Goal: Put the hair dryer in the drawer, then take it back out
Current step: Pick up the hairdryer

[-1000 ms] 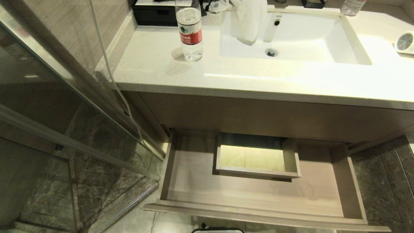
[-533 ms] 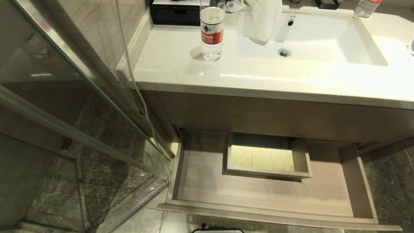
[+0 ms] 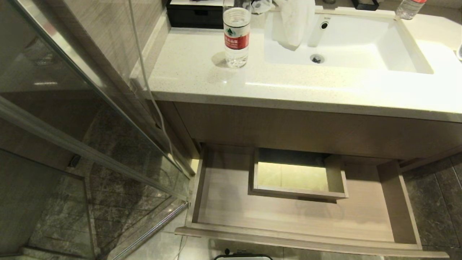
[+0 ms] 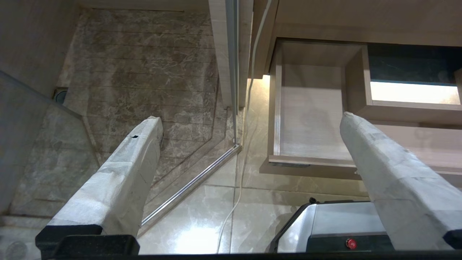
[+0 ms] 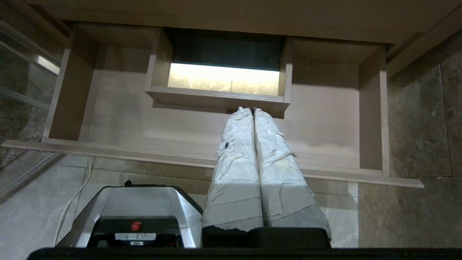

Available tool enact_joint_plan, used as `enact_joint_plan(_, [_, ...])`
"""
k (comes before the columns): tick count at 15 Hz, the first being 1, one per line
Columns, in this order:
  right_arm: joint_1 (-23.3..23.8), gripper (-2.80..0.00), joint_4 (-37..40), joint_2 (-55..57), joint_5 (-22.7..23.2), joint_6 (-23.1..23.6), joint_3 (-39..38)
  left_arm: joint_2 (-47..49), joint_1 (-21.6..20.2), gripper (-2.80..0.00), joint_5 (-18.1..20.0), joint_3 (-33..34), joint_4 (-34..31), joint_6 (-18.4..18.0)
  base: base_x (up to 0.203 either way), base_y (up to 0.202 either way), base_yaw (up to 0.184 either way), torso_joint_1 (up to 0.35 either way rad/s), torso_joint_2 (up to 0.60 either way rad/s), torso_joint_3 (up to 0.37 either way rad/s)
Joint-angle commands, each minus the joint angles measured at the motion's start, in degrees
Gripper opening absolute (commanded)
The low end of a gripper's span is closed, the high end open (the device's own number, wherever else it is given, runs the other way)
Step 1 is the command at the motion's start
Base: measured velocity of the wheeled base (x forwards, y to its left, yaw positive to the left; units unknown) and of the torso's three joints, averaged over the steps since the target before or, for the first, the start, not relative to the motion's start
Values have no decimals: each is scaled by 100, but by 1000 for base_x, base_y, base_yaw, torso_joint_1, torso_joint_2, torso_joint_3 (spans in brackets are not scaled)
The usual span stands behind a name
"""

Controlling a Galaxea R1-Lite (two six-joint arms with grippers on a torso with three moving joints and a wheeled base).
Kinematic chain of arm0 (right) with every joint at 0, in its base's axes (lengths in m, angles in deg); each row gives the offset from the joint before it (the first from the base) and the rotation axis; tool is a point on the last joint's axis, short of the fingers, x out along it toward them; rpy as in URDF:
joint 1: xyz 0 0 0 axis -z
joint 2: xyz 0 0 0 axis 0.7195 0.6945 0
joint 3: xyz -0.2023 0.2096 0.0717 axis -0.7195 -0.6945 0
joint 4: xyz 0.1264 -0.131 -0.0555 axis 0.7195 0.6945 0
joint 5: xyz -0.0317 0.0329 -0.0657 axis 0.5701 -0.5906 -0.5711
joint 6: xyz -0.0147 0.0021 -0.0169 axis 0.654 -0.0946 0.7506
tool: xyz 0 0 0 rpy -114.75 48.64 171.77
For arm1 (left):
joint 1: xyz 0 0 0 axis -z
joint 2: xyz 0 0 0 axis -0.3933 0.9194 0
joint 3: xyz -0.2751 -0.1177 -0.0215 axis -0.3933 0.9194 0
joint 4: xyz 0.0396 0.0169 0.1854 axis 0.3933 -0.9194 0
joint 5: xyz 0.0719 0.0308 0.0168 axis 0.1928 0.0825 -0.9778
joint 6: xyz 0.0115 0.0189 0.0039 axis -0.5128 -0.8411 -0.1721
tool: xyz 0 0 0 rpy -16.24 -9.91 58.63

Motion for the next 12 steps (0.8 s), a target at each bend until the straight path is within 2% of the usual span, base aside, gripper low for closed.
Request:
enact_joint_plan(1, [0, -280, 5, -1, 6, 2, -2, 0, 0, 0, -1, 0, -4, -2, 0, 0, 0, 0, 0, 0])
enact_joint_plan(12, [0, -280, 5, -1, 6, 2, -2, 0, 0, 0, -1, -6, -13, -2, 0, 0, 0, 0, 0, 0])
